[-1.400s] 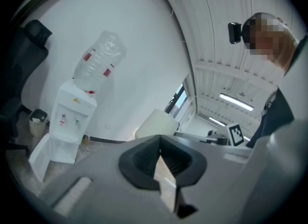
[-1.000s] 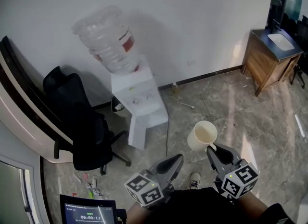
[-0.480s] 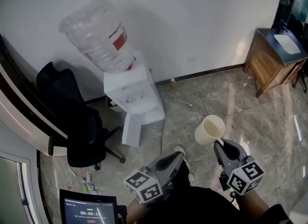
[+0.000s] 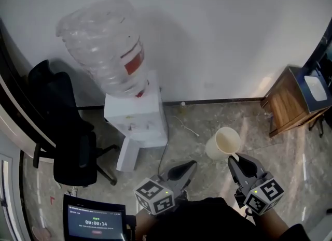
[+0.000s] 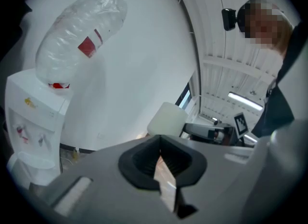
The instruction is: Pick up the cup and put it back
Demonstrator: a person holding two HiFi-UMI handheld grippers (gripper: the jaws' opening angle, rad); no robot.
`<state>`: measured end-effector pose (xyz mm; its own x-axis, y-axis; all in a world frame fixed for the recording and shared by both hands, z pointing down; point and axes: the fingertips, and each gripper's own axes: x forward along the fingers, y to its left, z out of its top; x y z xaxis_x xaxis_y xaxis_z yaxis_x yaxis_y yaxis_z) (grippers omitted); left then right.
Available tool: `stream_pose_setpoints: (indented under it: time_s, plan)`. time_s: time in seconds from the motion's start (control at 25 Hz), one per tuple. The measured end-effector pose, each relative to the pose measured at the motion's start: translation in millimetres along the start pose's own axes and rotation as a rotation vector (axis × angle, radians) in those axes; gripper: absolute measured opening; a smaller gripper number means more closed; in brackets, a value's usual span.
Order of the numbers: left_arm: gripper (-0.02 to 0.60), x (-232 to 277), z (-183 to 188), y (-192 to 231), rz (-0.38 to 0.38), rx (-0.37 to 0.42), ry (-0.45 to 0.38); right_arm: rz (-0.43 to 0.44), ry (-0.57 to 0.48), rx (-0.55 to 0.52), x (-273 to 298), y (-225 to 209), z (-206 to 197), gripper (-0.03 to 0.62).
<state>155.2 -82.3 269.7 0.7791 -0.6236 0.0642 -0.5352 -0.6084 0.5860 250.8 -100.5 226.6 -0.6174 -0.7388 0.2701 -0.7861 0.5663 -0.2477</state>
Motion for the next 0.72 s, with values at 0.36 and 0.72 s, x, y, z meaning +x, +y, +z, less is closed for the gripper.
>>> stream_pose_setpoints:
  time_s: [0.36, 0.72]
  plan:
    - [0.003, -12.1, 48.4, 70.5, 0.322, 0.012, -0.166, 0.289, 0.114, -0.112, 96.6, -20.5, 6.2, 0.049]
    - [0.004, 1.5, 57.7, 78.3, 0.713, -0.058, -0.445, 0.797, 0.232, -0.258, 148.7, -33.3, 9.2, 0.049]
